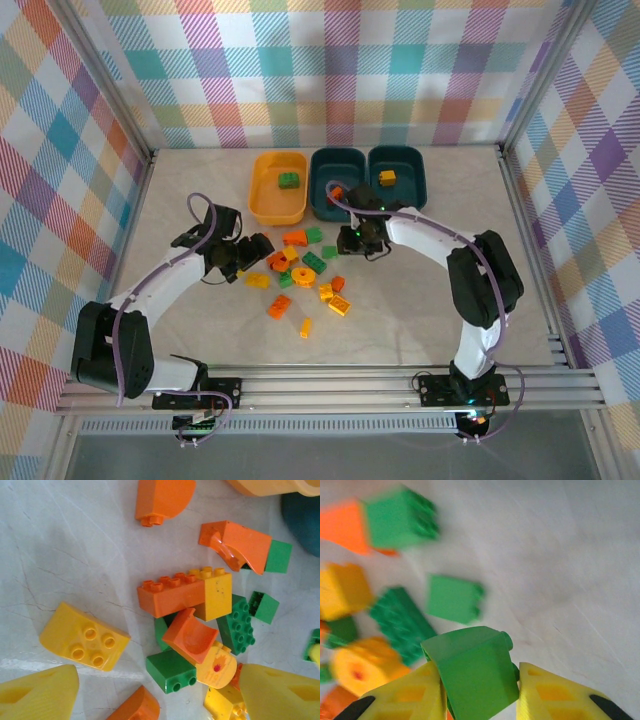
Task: Sort the legos into containers by color
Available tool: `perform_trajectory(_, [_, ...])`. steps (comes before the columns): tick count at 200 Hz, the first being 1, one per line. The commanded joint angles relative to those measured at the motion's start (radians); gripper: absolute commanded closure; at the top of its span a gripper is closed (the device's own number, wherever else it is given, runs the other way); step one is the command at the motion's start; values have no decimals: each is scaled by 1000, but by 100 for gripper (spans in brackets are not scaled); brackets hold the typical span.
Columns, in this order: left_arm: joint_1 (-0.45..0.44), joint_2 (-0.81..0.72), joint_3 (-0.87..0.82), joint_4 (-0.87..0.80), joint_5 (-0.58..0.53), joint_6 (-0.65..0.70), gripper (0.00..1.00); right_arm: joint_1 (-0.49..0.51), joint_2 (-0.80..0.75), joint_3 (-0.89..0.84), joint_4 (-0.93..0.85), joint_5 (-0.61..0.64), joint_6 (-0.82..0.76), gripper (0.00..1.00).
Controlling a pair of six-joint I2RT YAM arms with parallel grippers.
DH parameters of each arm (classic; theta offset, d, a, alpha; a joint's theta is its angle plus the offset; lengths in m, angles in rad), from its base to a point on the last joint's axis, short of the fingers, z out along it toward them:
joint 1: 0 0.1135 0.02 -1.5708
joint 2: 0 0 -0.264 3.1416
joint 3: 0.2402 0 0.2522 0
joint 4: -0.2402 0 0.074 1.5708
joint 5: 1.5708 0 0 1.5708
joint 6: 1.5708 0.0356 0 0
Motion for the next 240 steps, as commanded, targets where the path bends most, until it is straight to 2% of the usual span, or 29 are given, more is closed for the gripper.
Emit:
perform_trajectory(1, [21,1,11,-57,-53,-22,16,28,19,128,5,-3,-15,67])
perform_trajectory(47, [33,-17,-21,-98,-33,-28,16,40,255,460,-9,4,-36,68])
perform_trajectory(127, [33,-60,-81,-129,-14,-11,17,43,640,1043,-191,54,-97,66])
perform_trajectory(135, [33,-61,-79,-127,-12,-12,17,43,677,1105,-223,55,-94,62])
perform_trajectory(147, [32,-60,-75,-126,-8,-10,17,42,728,1206,-287,65,-92,49])
perform_trajectory(157, [33,-61,-75,-123,-6,-10,17,43,749,1258,-321,66,-97,45])
perform_trajectory(180, [33,-54,-76,-111,-6,-11,17,43,703,1235,-306,77,-111,43])
perform_trajectory(211, [33,-34,-74,-102,-6,-25,17,53,583,1136,-283,77,-127,46])
perform_trajectory(225, [34,-32,-74,-97,-11,-37,17,75,490,997,-253,97,-164,46])
perform_trajectory(240, [36,-33,-69,-95,-13,-44,17,99,354,750,-184,127,-213,46])
